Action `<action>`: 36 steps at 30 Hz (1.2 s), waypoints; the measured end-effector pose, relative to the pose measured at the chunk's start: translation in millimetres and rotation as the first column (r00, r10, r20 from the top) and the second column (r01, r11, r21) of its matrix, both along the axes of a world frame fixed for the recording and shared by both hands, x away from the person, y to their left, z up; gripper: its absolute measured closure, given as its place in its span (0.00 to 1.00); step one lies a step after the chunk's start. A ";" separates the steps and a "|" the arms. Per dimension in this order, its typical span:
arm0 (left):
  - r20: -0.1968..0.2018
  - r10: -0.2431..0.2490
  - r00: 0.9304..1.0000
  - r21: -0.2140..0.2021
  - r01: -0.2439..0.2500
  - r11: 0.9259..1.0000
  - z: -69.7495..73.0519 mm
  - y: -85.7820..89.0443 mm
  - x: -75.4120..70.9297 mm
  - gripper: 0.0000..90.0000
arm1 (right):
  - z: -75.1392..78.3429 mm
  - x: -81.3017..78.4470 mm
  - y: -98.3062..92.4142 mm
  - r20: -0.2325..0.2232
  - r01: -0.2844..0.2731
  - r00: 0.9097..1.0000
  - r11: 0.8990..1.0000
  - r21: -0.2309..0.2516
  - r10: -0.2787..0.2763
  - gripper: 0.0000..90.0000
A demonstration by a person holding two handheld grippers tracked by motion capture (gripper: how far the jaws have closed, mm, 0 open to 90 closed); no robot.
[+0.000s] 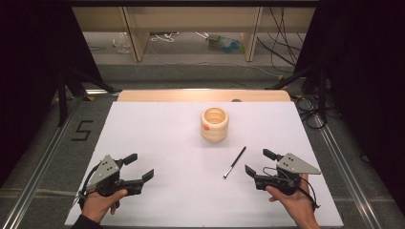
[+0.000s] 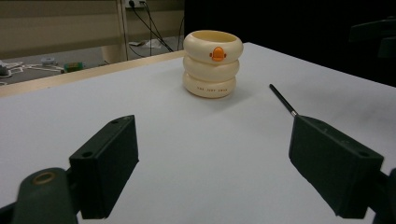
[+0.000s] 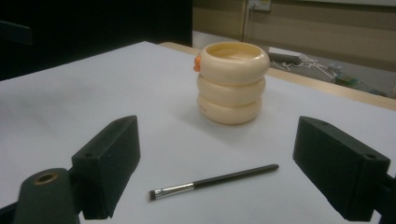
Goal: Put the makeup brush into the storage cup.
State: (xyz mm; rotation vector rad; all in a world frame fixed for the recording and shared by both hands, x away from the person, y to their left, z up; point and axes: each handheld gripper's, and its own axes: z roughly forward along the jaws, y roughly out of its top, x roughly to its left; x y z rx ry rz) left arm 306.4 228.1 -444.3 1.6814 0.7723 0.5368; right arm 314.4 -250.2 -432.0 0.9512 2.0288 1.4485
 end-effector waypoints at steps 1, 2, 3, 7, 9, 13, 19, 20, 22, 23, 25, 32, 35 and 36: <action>0.002 0.000 1.000 0.000 0.000 1.000 -0.1 -0.1 0.2 0.18 | 0.0 0.0 0.0 0.000 0.000 1.000 1.000 0.000 0.000 0.18; 0.003 0.001 1.000 0.001 -0.001 1.000 -0.2 -0.1 0.3 0.18 | -0.8 0.5 0.2 0.007 0.003 1.000 1.000 0.005 -0.003 0.18; 0.005 0.002 1.000 0.004 -0.002 1.000 -0.2 0.1 0.5 0.18 | -1.2 1.2 0.5 0.005 -0.005 1.000 1.000 0.006 0.005 0.18; 0.008 0.003 1.000 0.004 -0.003 1.000 -0.2 0.7 0.8 0.18 | -1.8 1.8 1.2 -0.003 -0.009 1.000 1.000 -0.008 0.009 0.18; 0.007 0.003 1.000 0.001 -0.003 1.000 -0.2 0.3 0.6 0.18 | -3.3 2.3 2.7 -0.012 -0.018 1.000 1.000 -0.016 0.018 0.18; 0.005 -0.002 1.000 0.007 0.002 1.000 -0.3 -0.2 0.5 0.18 | -4.9 4.5 4.4 -0.002 -0.040 0.999 0.999 -0.036 0.040 0.19; 0.006 -0.001 1.000 0.012 0.001 1.000 -0.4 -0.5 0.6 0.18 | -7.1 7.3 6.2 -0.036 -0.057 0.998 0.997 -0.045 0.056 0.19; 0.003 0.000 1.000 0.008 0.000 1.000 -0.5 -0.9 0.3 0.18 | -8.0 9.3 6.8 -0.043 -0.068 0.997 0.996 -0.053 0.066 0.19; -0.008 0.000 1.000 -0.011 0.000 1.000 -1.3 -2.2 -0.1 0.18 | -8.8 12.0 7.0 -0.016 -0.068 0.998 0.996 -0.065 0.067 0.19; -0.003 0.003 1.000 0.006 -0.003 1.000 -0.6 -1.5 -0.1 0.18 | -8.9 12.7 7.6 -0.020 -0.069 0.998 0.995 -0.067 0.068 0.19; 0.001 -0.001 1.000 0.012 0.001 1.000 -0.9 -1.4 0.6 0.18 | -9.0 14.9 8.1 -0.045 -0.078 0.996 0.995 -0.069 0.075 0.19; 0.000 0.001 1.000 0.007 -0.001 1.000 -1.9 -2.9 1.2 0.18 | -11.7 25.3 9.3 -0.096 -0.136 0.987 0.984 -0.112 0.126 0.18; 0.004 0.000 1.000 0.018 0.000 1.000 -2.1 -2.8 1.6 0.18 | -12.2 29.4 11.5 -0.107 -0.161 0.983 0.980 -0.115 0.149 0.18; 0.002 0.001 1.000 0.015 -0.001 1.000 -2.1 -3.1 1.2 0.18 | -11.9 30.6 12.2 -0.110 -0.164 0.982 0.979 -0.122 0.151 0.18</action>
